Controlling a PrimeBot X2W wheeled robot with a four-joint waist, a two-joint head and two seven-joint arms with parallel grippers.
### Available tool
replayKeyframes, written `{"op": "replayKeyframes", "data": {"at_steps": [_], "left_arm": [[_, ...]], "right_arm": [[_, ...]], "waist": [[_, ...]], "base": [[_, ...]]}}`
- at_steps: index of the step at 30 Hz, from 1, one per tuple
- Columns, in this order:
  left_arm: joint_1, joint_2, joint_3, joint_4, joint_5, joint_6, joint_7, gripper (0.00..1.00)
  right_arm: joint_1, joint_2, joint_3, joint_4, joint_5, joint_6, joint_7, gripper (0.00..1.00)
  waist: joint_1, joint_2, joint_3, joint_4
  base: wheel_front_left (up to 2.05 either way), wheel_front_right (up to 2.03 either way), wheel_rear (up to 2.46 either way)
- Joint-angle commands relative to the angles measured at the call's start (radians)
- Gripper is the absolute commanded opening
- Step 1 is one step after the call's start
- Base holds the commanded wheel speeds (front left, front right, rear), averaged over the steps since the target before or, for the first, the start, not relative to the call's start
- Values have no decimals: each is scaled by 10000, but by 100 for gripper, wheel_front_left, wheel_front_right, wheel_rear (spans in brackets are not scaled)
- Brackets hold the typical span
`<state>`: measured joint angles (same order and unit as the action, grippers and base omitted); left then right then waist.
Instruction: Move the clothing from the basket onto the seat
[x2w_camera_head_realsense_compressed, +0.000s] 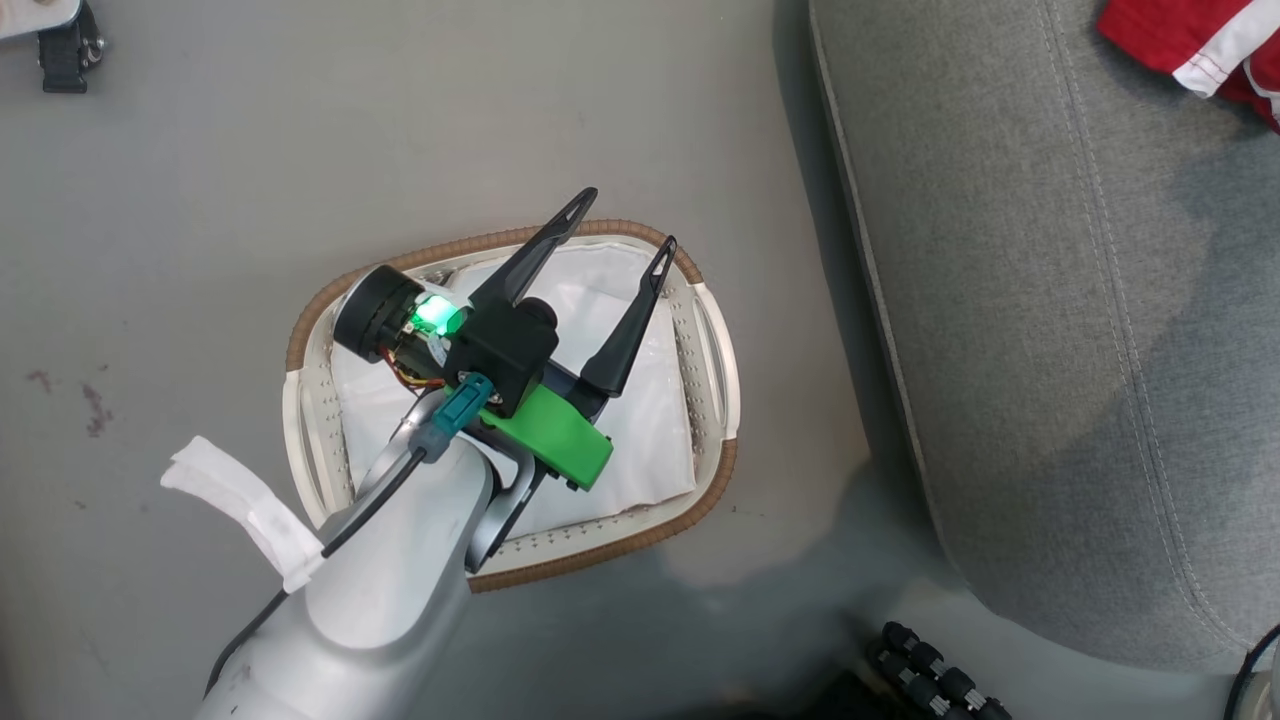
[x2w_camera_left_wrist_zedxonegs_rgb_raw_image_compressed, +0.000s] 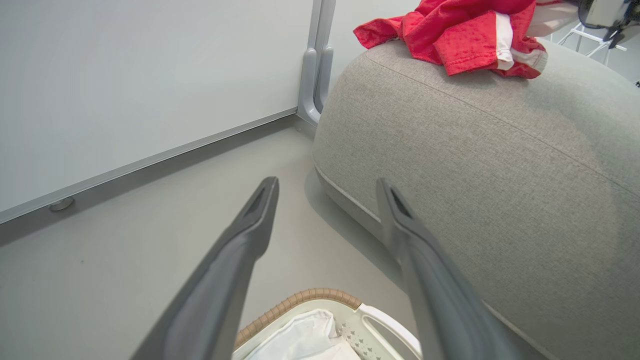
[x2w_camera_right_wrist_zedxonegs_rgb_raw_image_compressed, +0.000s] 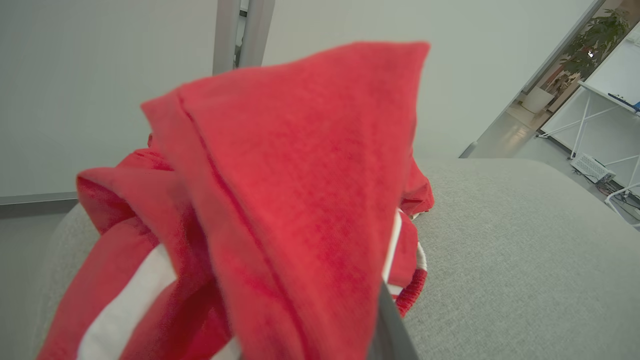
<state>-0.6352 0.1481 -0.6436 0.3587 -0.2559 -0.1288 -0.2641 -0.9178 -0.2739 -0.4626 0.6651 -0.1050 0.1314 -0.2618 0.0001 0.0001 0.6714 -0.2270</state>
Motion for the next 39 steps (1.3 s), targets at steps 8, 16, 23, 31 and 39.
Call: {"op": "replayKeyframes", "data": {"at_steps": [8, 16, 23, 31, 39], "left_arm": [[312, -60, -11, 147, -209, -34, -5, 100], [758, -210, 165, 108, -452, -34, -4, 100], [1314, -343, 511, 51, -620, -35, -4, 100], [2024, -674, 1179, -48, -708, -33, -5, 100], [2774, -882, 2588, -189, -599, 100, -5, 100]], "right_arm": [[1690, 595, 299, -893, 104, -14, -42, 100], [3363, 1167, 509, -2018, 323, -14, -32, 100], [4197, 917, 702, -2657, 507, -14, -32, 100], [3925, 385, 1088, -2708, 485, -14, -32, 100], [3497, 701, 1853, -2109, 615, -14, -33, 100]], "waist": [[-1, -1, -388, -62], [-1, -1, -1199, 3], [-1, -1, -2207, 42], [-1, -1, -3455, 450], [-1, -1, -4211, 1038]], "base": [[0, 0, 0], [0, 0, 0], [0, 0, 0], [0, 0, 0], [0, 0, 0]]}}
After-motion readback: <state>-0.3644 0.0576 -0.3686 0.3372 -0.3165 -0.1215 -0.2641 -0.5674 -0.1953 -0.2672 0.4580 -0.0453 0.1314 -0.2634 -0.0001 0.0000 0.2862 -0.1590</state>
